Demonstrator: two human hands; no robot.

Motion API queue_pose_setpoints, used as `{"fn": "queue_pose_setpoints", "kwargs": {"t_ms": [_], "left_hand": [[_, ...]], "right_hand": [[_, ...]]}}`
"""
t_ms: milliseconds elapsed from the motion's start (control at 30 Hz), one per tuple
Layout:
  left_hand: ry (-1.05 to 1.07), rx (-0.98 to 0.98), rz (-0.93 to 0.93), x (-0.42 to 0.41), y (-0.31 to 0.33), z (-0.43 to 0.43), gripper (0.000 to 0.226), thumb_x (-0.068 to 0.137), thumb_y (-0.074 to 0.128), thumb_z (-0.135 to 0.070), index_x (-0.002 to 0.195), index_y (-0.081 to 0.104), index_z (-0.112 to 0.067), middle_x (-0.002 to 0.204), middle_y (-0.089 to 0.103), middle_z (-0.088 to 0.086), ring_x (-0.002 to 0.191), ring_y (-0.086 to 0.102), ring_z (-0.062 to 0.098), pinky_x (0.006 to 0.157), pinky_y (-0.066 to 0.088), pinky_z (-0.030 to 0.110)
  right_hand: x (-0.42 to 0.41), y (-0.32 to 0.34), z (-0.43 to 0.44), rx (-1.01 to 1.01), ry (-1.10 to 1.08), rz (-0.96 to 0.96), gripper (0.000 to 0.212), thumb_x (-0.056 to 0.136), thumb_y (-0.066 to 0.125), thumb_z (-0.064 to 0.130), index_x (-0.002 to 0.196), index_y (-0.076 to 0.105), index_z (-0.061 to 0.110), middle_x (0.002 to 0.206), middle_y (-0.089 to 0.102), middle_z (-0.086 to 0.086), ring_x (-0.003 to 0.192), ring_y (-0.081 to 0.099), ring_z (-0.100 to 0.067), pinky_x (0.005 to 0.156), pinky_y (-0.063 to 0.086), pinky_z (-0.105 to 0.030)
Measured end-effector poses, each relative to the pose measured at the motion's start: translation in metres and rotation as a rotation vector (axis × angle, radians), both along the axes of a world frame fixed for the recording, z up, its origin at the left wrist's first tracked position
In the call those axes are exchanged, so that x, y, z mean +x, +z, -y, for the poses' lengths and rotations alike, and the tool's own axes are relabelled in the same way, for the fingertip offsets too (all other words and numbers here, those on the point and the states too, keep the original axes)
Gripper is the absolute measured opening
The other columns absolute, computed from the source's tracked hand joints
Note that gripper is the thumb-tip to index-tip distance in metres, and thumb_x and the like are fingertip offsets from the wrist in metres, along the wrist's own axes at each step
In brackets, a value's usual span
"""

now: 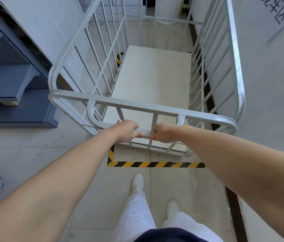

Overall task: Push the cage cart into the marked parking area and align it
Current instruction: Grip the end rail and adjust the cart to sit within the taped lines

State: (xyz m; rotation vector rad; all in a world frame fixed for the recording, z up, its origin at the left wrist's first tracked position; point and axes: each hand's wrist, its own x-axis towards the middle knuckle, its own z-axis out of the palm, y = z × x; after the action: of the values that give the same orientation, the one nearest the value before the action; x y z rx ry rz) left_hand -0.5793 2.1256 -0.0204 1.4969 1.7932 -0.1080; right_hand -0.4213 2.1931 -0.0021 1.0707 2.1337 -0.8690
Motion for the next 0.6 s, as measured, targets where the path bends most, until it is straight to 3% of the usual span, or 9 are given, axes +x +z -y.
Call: {"fn": "queue_pose_setpoints", "kwargs": {"t_ms": [167, 433, 600], "left_hand": [[0.02, -0.01, 0.013, 0.038, -0.002, 0.008, 0.047, 0.087, 0.049, -0.055, 0.09, 0.059, -0.01, 0.091, 0.058, 0.008, 0.102, 0.043, 0.033, 0.087, 0.039, 0.043], [0.033, 0.019, 0.017, 0.083, -0.007, 0.011, 0.04, 0.087, 0.047, -0.056, 0.07, 0.049, -0.02, 0.076, 0.052, 0.001, 0.092, 0.046, 0.031, 0.094, 0.038, 0.048], [0.04, 0.028, 0.021, 0.11, -0.007, 0.007, 0.041, 0.087, 0.046, -0.057, 0.065, 0.044, -0.022, 0.073, 0.049, 0.0, 0.092, 0.044, 0.031, 0.095, 0.038, 0.051]], "right_hand": [[0.037, 0.004, 0.006, -0.008, -0.008, 0.014, 0.036, 0.094, 0.042, 0.031, 0.114, 0.059, 0.006, 0.094, 0.053, -0.004, 0.087, 0.05, -0.021, 0.076, 0.04, -0.03], [0.08, 0.005, 0.006, -0.029, -0.066, 0.011, 0.031, 0.093, 0.048, 0.031, 0.112, 0.061, 0.01, 0.082, 0.055, 0.0, 0.073, 0.049, -0.015, 0.064, 0.04, -0.025], [0.105, 0.009, -0.002, -0.059, -0.07, 0.028, 0.03, 0.091, 0.047, 0.025, 0.113, 0.061, 0.01, 0.083, 0.058, -0.003, 0.074, 0.051, -0.015, 0.071, 0.044, -0.028]]}}
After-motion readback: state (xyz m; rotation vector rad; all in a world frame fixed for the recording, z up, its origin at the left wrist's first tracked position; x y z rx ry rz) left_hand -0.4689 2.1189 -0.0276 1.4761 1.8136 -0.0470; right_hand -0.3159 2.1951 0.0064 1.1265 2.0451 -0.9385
